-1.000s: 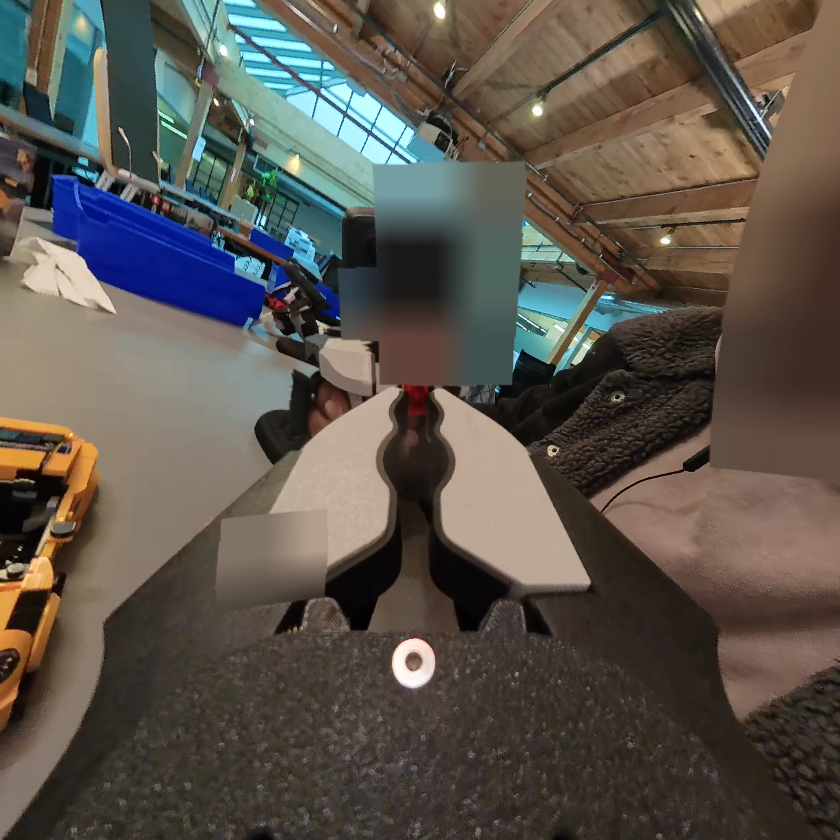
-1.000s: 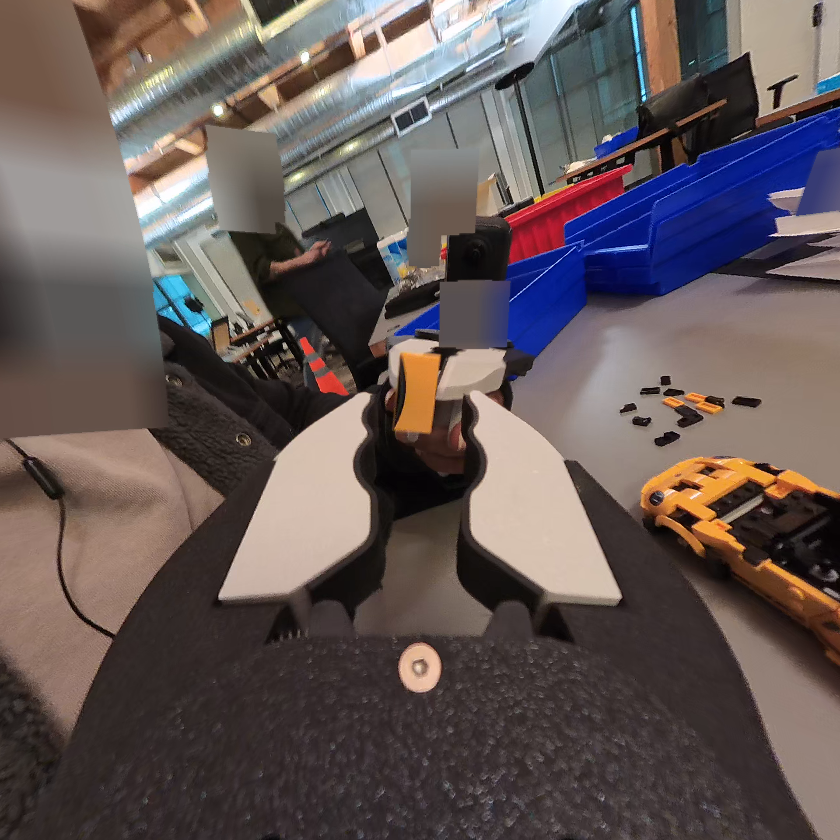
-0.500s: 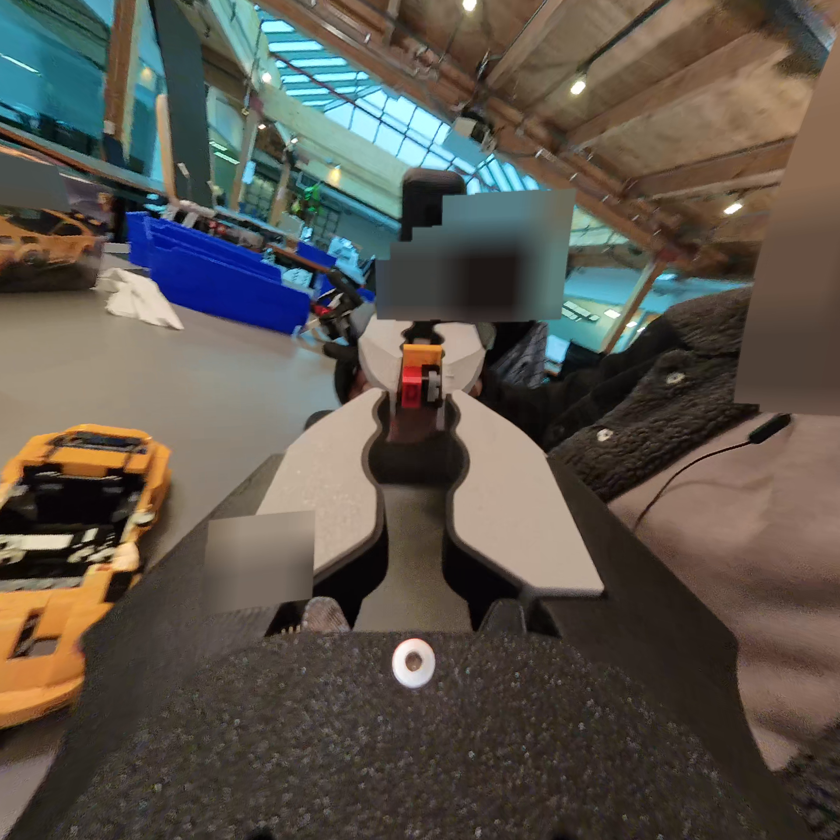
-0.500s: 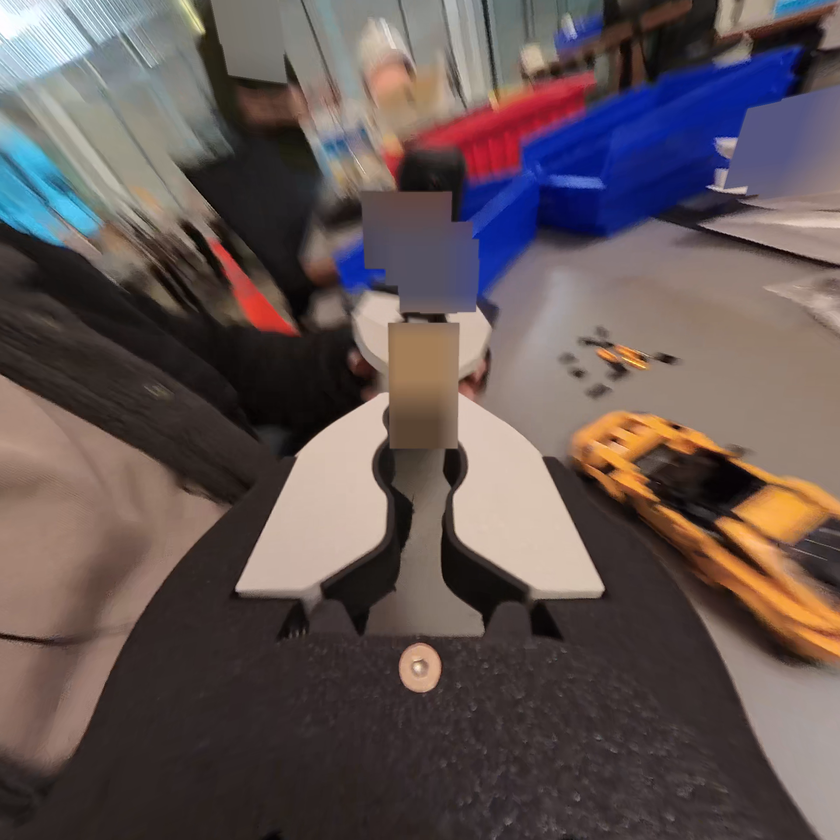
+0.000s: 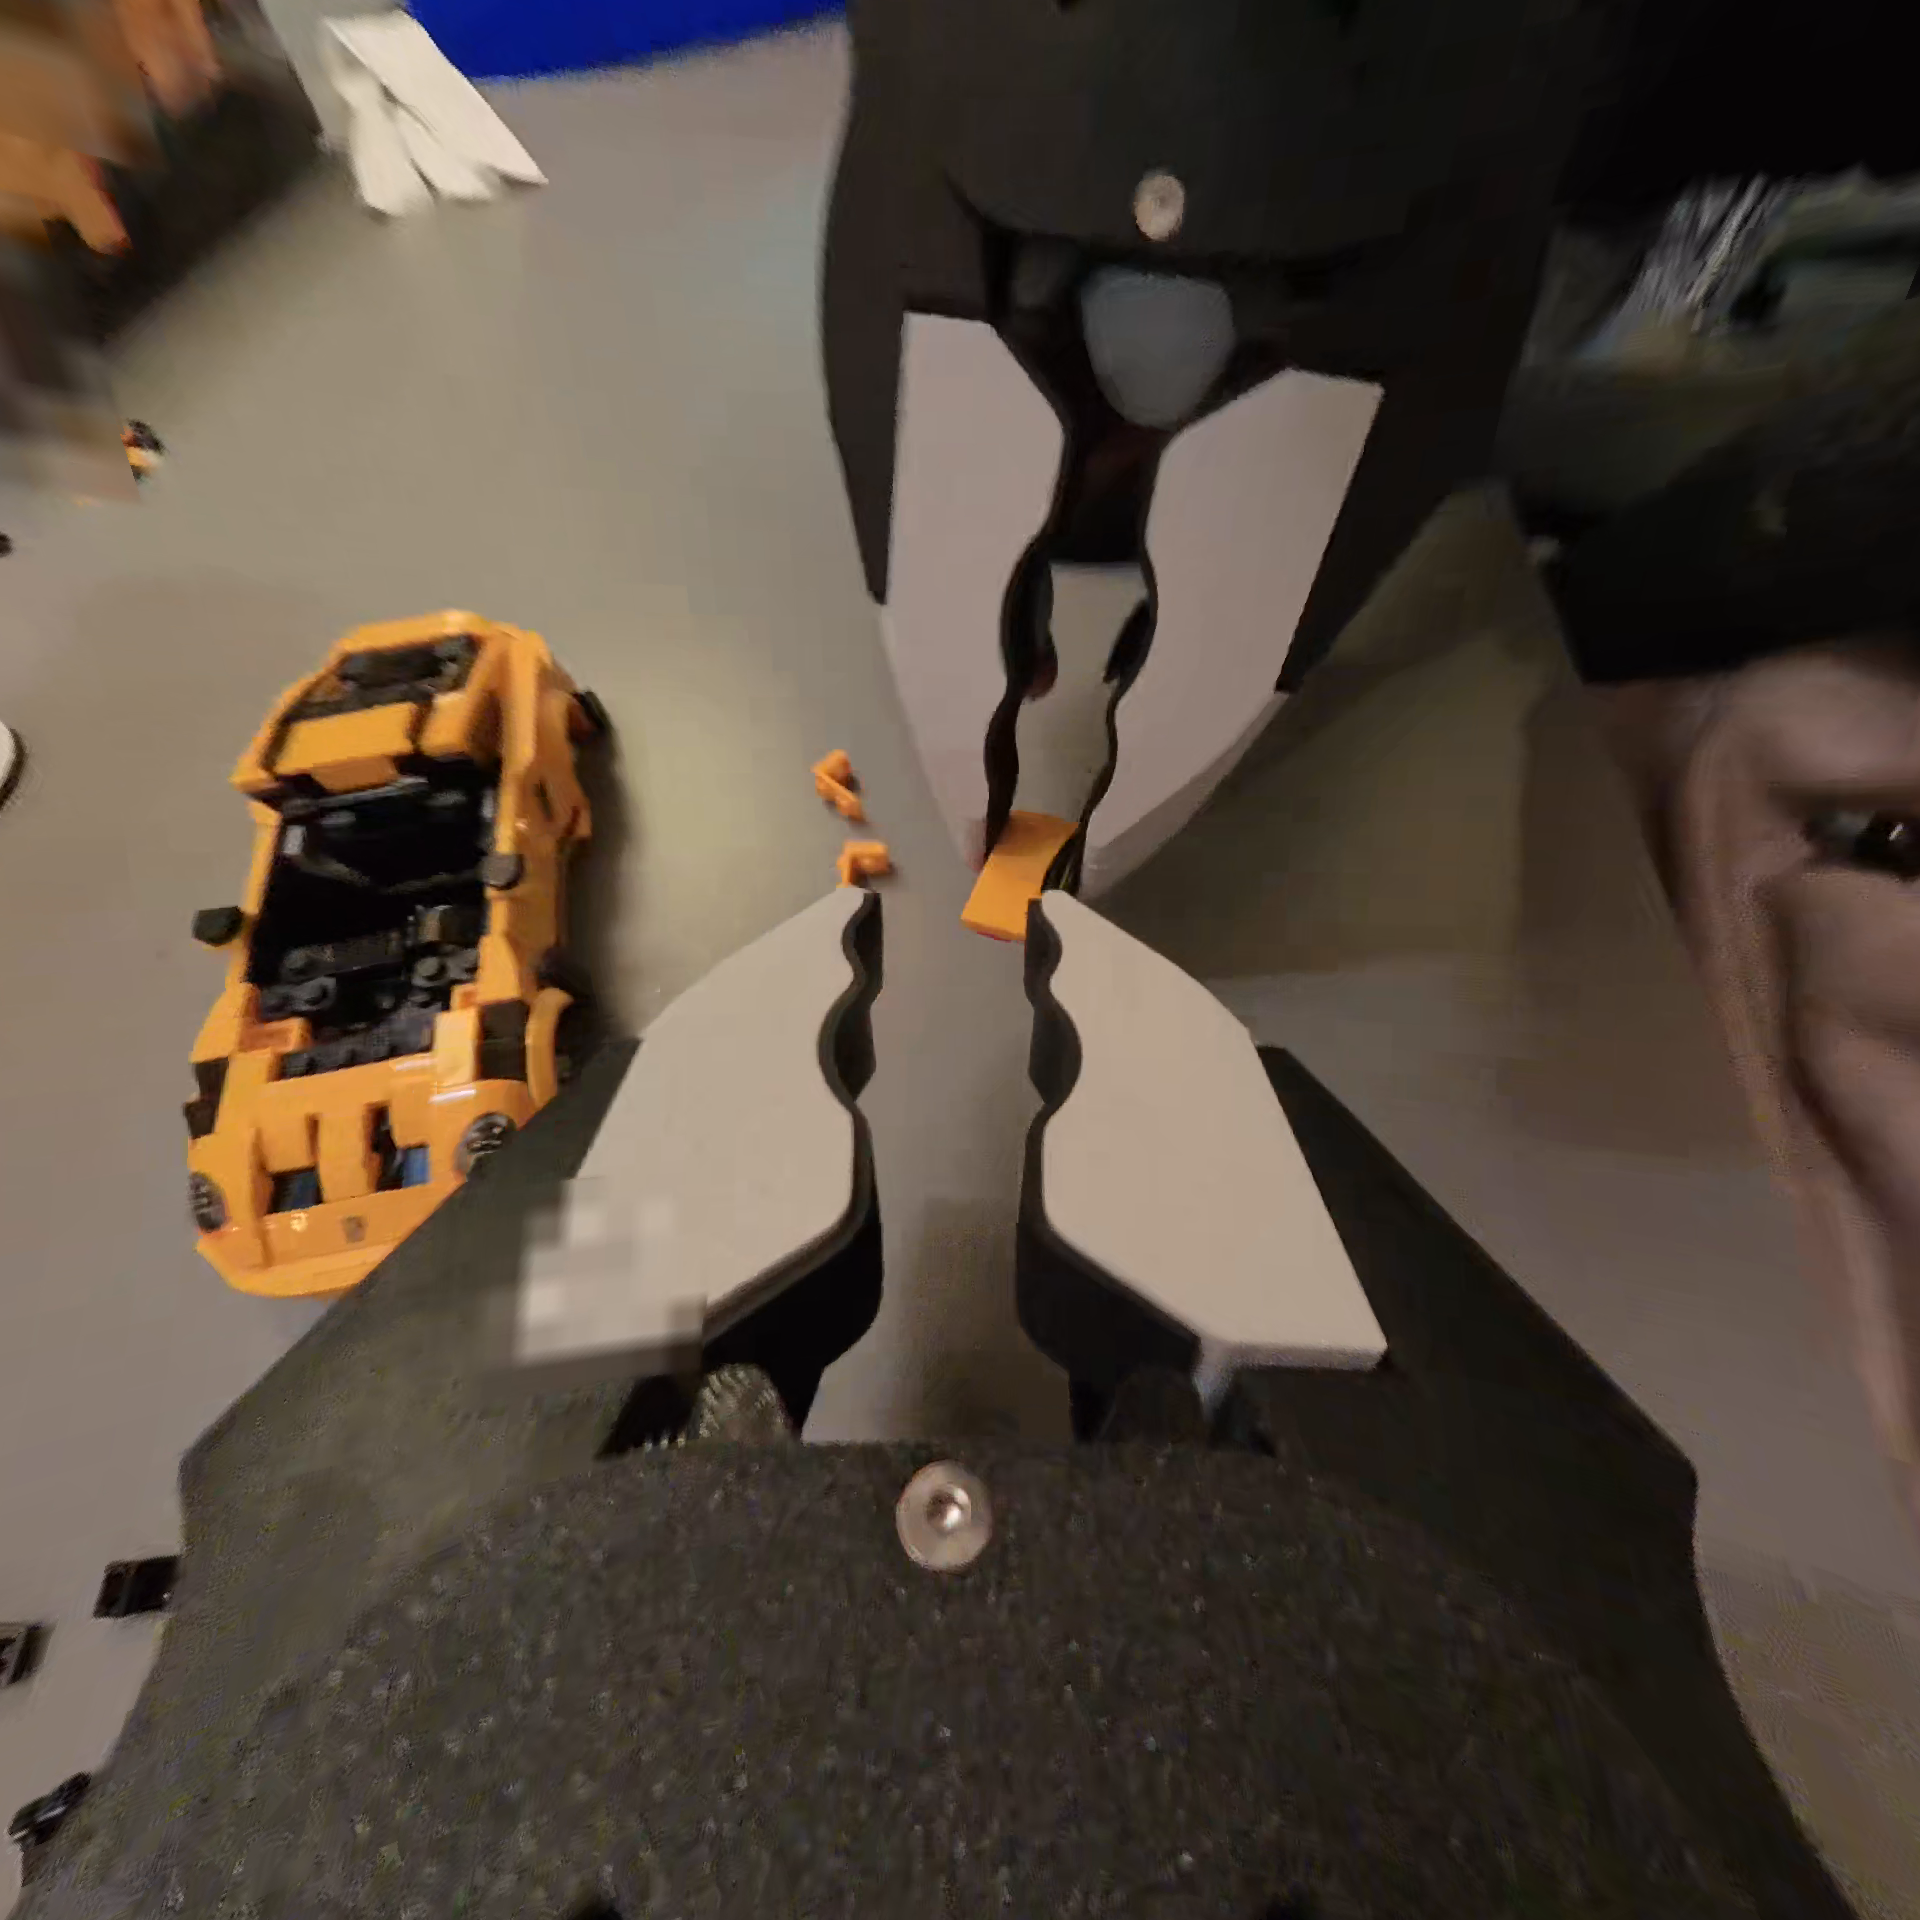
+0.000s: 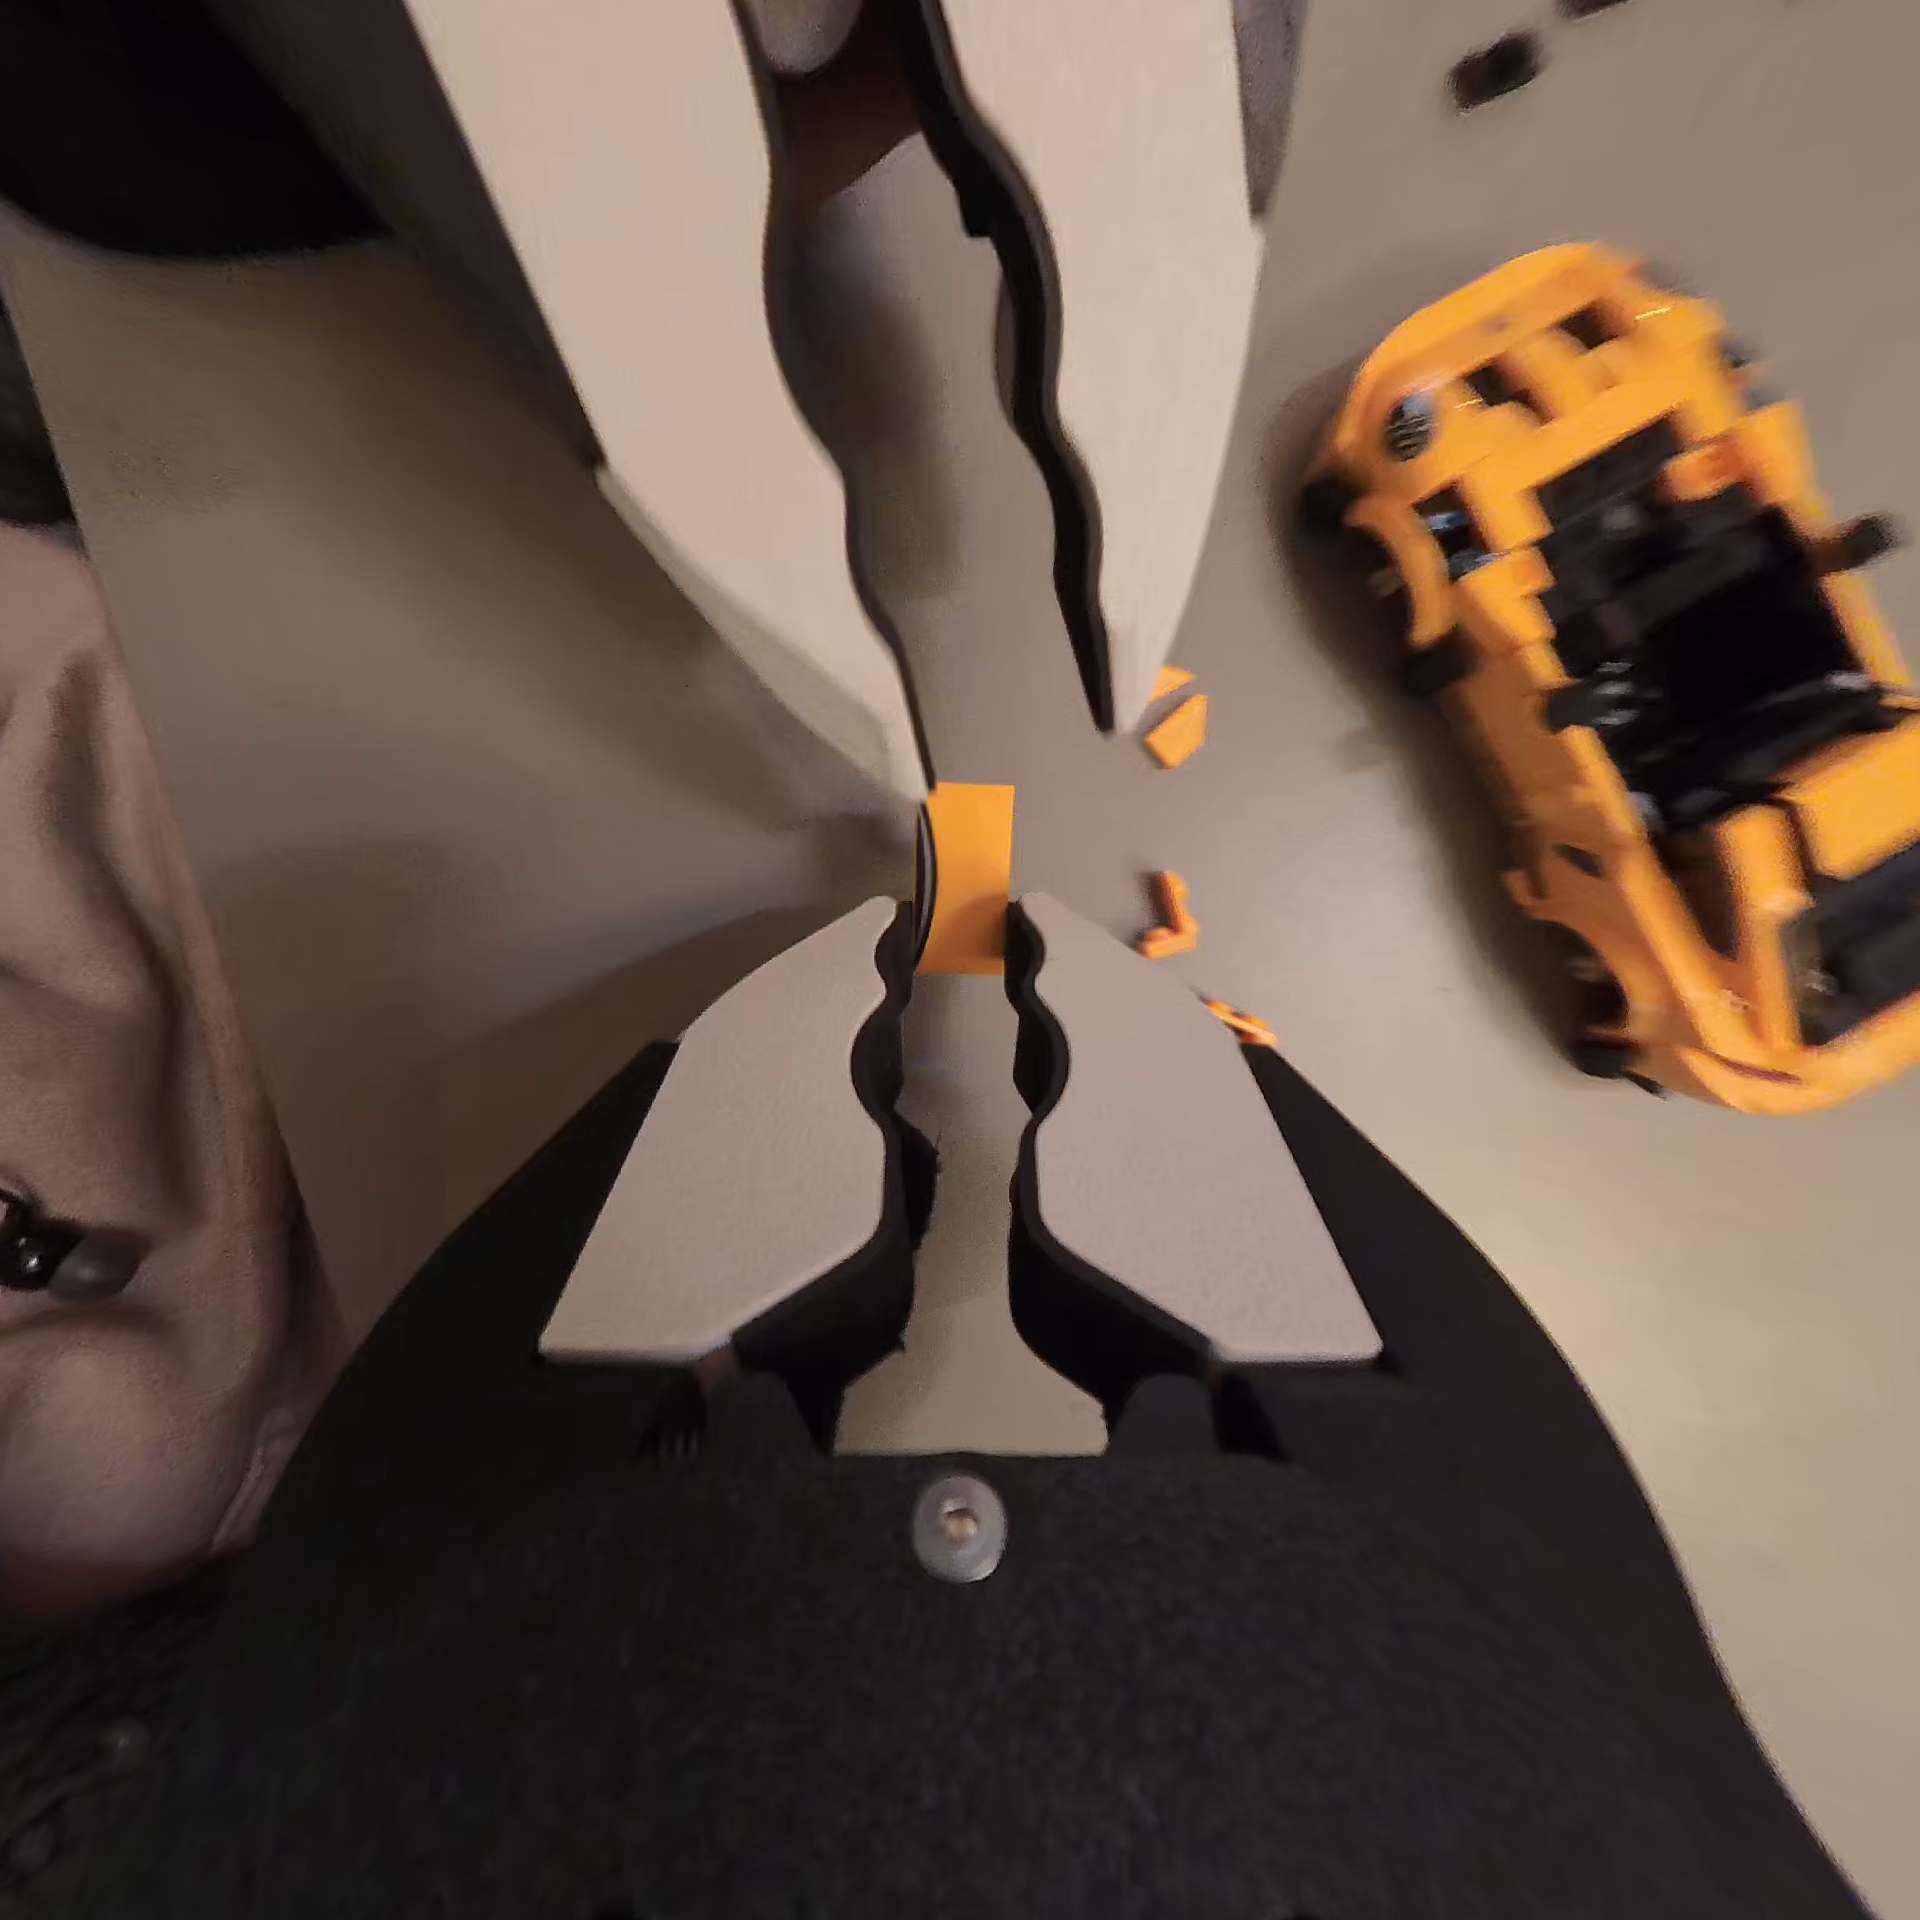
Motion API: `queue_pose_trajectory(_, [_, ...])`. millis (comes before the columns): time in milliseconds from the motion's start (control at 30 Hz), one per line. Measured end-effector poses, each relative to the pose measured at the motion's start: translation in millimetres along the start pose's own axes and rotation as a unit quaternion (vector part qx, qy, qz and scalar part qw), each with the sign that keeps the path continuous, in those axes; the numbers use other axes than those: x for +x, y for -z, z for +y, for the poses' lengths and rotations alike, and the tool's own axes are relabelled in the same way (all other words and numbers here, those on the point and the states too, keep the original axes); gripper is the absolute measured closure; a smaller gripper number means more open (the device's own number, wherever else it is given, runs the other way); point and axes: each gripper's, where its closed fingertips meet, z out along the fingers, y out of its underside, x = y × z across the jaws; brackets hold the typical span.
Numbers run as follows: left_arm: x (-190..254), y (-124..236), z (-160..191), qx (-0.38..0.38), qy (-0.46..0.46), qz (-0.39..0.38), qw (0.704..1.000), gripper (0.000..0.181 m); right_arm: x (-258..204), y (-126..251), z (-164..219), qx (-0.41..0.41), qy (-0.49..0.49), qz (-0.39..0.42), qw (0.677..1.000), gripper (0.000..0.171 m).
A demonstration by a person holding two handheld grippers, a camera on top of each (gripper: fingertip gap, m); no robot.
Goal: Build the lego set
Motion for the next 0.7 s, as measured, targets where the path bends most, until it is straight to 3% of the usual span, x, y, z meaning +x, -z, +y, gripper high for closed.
queue_pose_trajectory(233, [11, -13, 23, -0.079, -0.04, 0.015, 0.996, 0.151, -3, -18, 3, -0.026, 0.019, -0.022, 0.999, 0.155])
queue_pose_trajectory(367, [14, -17, 31, -0.109, -0.061, 0.014, 0.992, 0.158, -4, -22, 5, -0.028, 0.022, -0.028, 0.999, 0.155])
queue_pose_trajectory(700, [15, -17, 33, -0.113, -0.061, 0.015, 0.992, 0.164, -4, -22, 6, -0.011, 0.027, -0.027, 0.999, 0.152])
